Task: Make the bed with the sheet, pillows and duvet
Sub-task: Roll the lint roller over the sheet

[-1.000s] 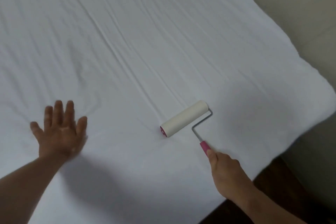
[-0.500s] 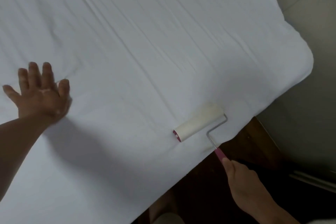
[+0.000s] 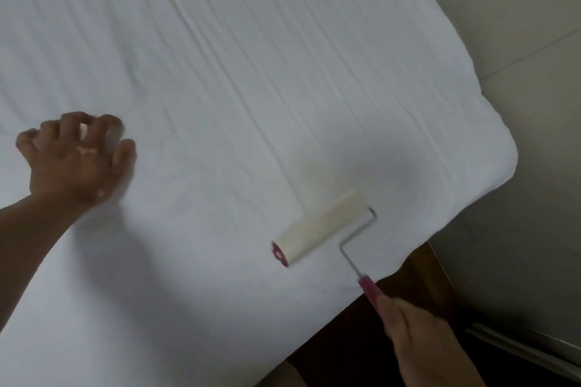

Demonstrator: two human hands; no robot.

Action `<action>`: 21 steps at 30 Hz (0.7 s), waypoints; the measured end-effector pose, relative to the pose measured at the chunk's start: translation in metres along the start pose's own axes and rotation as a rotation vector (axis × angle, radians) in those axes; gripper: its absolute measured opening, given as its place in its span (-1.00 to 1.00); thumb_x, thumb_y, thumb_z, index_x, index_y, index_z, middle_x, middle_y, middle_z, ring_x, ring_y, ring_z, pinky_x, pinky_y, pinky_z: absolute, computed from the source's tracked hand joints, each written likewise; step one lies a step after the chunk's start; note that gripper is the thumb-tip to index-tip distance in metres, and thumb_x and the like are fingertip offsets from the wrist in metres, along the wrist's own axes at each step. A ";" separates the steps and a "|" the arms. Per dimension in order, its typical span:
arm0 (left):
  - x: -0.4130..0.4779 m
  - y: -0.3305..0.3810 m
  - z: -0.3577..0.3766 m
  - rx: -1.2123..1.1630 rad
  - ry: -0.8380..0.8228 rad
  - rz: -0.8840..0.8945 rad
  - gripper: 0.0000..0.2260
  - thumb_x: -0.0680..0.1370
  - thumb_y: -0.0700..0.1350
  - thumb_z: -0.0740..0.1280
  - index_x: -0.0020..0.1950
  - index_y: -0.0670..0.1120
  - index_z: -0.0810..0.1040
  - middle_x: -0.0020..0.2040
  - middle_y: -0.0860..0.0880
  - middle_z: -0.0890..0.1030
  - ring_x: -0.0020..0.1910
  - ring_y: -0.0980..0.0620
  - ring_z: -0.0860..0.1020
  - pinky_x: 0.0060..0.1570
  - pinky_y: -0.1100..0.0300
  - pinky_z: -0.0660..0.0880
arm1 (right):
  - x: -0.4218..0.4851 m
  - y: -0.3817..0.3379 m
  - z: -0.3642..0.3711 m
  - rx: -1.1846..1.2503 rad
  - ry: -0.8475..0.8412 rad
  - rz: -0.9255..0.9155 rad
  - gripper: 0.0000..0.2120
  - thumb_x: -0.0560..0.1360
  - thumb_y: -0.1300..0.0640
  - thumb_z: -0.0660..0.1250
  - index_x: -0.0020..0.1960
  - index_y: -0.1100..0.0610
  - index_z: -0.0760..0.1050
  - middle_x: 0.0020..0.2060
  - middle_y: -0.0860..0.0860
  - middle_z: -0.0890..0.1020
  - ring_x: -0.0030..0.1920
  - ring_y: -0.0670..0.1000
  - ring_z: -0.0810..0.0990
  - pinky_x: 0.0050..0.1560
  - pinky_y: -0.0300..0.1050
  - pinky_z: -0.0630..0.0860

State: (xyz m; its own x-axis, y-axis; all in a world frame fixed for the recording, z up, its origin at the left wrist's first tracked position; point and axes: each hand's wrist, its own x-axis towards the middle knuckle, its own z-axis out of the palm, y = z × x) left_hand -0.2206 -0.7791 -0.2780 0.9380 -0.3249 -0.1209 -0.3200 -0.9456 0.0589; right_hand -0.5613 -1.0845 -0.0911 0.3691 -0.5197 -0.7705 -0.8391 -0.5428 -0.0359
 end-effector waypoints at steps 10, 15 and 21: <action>0.120 -0.107 0.009 -0.017 -0.053 -0.311 -0.33 0.53 0.44 -0.11 0.56 0.14 0.09 0.56 -0.21 0.10 0.54 -0.32 0.06 0.34 -0.51 0.04 | 0.193 -0.289 -0.053 0.123 0.227 -0.534 -0.51 0.65 -0.22 -0.03 -0.29 0.03 0.38 -0.31 0.03 0.56 -0.20 0.14 0.56 -0.19 -0.12 0.41; 0.159 -0.161 0.025 0.008 -0.009 -0.405 -0.27 0.46 0.55 -0.24 0.56 0.29 -0.26 0.64 0.02 -0.14 0.60 -0.10 -0.20 0.42 -0.36 -0.25 | 0.256 -0.453 -0.081 0.306 0.153 -0.451 -0.49 0.61 -0.23 0.06 -0.11 0.18 0.50 -0.29 0.15 0.62 -0.42 0.13 0.57 -0.44 -0.16 0.42; 0.164 -0.167 0.054 0.013 0.015 -0.372 -0.31 0.51 0.50 -0.23 0.55 0.28 -0.34 0.64 0.02 -0.21 0.60 -0.11 -0.25 0.33 -0.21 -0.52 | 0.281 -0.616 -0.109 0.227 0.213 -0.583 -0.73 0.64 0.11 0.04 -0.17 0.12 0.38 -0.38 0.13 0.55 -0.44 0.08 0.51 -0.49 -0.25 0.34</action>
State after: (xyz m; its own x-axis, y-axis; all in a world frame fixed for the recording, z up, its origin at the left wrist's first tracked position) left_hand -0.0206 -0.6758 -0.3616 0.9923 0.0413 -0.1168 0.0417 -0.9991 0.0013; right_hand 0.1029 -0.9682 -0.2160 0.8397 -0.3146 -0.4427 -0.5329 -0.6345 -0.5599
